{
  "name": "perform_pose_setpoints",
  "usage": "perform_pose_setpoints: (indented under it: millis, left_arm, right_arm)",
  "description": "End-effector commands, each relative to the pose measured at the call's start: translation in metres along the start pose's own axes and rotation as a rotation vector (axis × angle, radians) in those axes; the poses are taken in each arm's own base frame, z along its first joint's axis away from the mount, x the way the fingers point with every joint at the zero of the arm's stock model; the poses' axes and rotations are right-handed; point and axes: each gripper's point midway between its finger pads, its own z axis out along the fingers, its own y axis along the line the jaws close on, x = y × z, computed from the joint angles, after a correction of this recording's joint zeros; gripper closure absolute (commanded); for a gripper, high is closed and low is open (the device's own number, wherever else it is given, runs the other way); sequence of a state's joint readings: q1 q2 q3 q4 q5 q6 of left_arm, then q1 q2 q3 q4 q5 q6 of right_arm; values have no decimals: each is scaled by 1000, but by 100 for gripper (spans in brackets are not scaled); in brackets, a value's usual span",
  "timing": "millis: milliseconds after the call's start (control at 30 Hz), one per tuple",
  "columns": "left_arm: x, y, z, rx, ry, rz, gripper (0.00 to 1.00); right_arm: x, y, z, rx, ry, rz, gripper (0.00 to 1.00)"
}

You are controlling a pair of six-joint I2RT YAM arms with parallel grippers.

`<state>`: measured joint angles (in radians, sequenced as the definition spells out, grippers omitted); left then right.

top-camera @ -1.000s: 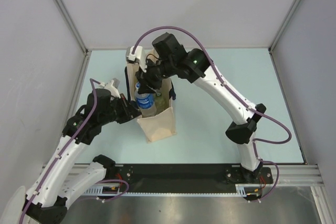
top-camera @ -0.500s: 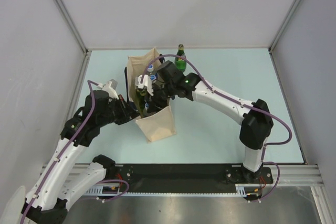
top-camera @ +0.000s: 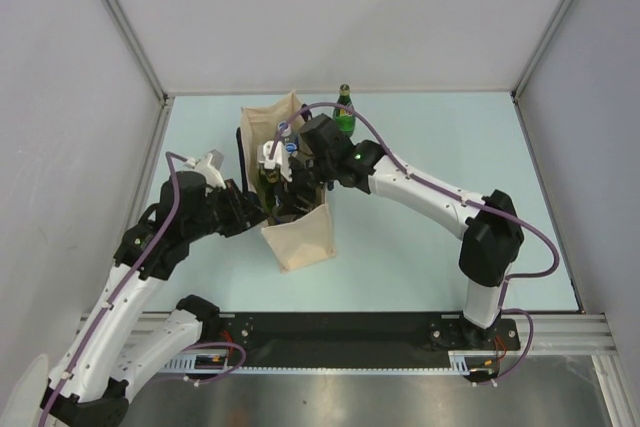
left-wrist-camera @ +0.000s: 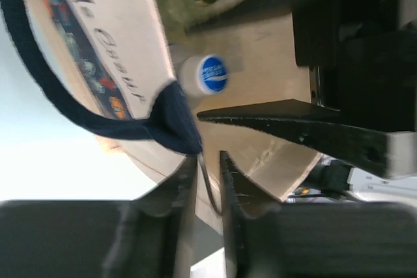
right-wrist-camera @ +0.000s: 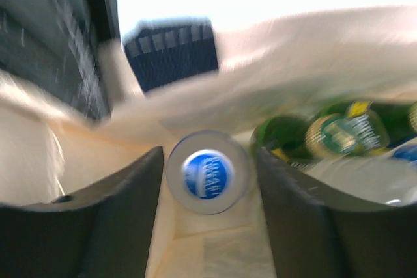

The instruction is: Place the beverage into the canvas bag

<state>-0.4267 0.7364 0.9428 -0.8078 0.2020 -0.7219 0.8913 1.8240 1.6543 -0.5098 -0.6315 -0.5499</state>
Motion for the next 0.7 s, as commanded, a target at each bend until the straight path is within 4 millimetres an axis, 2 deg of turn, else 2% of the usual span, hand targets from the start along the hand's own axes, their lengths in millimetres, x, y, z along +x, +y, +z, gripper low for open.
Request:
perform_pose_setpoints:
  millis: [0, 200, 233, 300, 333, 467, 500, 600, 633, 667]
  left_arm:
    - [-19, -32, -21, 121, -71, 45, 71]
    - [-33, -38, -29, 127, -121, 81, 48]
    - [-35, -38, -31, 124, -134, 84, 42]
    - [-40, -40, -35, 125, -159, 99, 35]
    - [-42, -40, -36, 122, -170, 101, 27]
    - [-48, -38, -44, 116, -227, 130, 19]
    - [-49, -37, -45, 113, -237, 143, 17]
    - [-51, -33, -48, 98, -260, 156, 14]
    - [-51, -32, -49, 98, -265, 158, 12]
    - [-51, -30, -48, 91, -270, 160, 10]
  right_arm:
    - [-82, -15, -38, 66, -198, -106, 32]
    - [-151, -10, -95, 89, -363, -133, 26]
    - [-157, -9, -103, 96, -379, -138, 26]
    - [-170, -15, -120, 129, -416, -134, 26]
    - [-176, -15, -132, 148, -435, -136, 26]
    - [-171, -44, -161, 242, -465, -63, 24]
    - [-164, -65, -175, 306, -469, -32, 22]
    - [-145, -100, -188, 387, -481, 94, 22]
    - [-134, -117, -200, 435, -481, 138, 22]
    - [-122, -132, -199, 461, -472, 183, 22]
